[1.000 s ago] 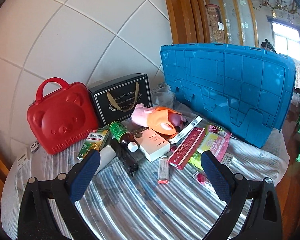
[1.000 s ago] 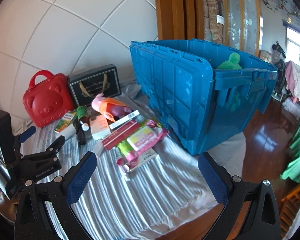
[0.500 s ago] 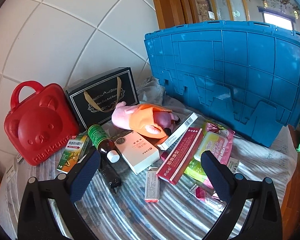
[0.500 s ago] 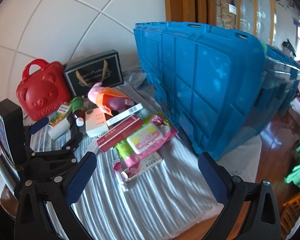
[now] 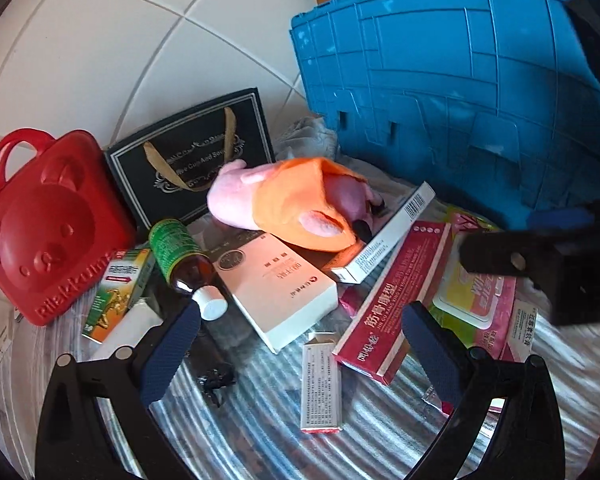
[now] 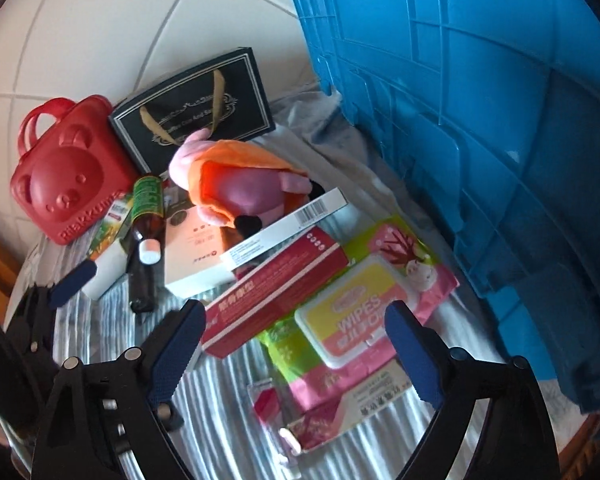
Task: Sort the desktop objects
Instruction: 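Move both tools down toward the pile of boxes on the table, then grasp the long red box with the left tool while the right tool grasps the white barcode box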
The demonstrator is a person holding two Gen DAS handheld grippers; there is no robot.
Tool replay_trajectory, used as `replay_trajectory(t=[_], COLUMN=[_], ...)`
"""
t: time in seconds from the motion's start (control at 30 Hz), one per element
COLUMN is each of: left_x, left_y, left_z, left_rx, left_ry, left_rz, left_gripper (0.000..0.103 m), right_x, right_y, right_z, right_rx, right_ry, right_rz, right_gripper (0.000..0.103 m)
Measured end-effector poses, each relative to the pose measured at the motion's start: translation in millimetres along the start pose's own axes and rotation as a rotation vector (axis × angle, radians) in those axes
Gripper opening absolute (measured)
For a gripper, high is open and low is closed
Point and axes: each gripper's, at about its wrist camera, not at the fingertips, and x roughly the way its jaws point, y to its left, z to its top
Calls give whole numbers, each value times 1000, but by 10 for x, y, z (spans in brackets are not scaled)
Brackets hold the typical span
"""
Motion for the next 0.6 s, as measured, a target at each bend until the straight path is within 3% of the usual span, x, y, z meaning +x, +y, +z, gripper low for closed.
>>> replay_trajectory(t=[0.2,0.4,0.5,0.57,0.6], left_x=[237,472,606,655,646], left_y=[-230,-340,-292,-252,-245], left_z=[-121,-135,-146,-130,-120], left_rx=[93,177,166,143,142], left_ry=[-1,28,58,74,65], left_rz=[-131,-177,-172,-194,-207], left_gripper=[102,102,99,97,89], right_x=[486,923,1075,1161,1195], right_y=[-39,-23,5,63,96], right_z=[325,502,550,575,581], right_rx=[33,86,105,87,72], right_ry=[39,106,119,122,122], right_rz=[-47,-53,-34,-23,-15], right_gripper=[88,82,73,59,47])
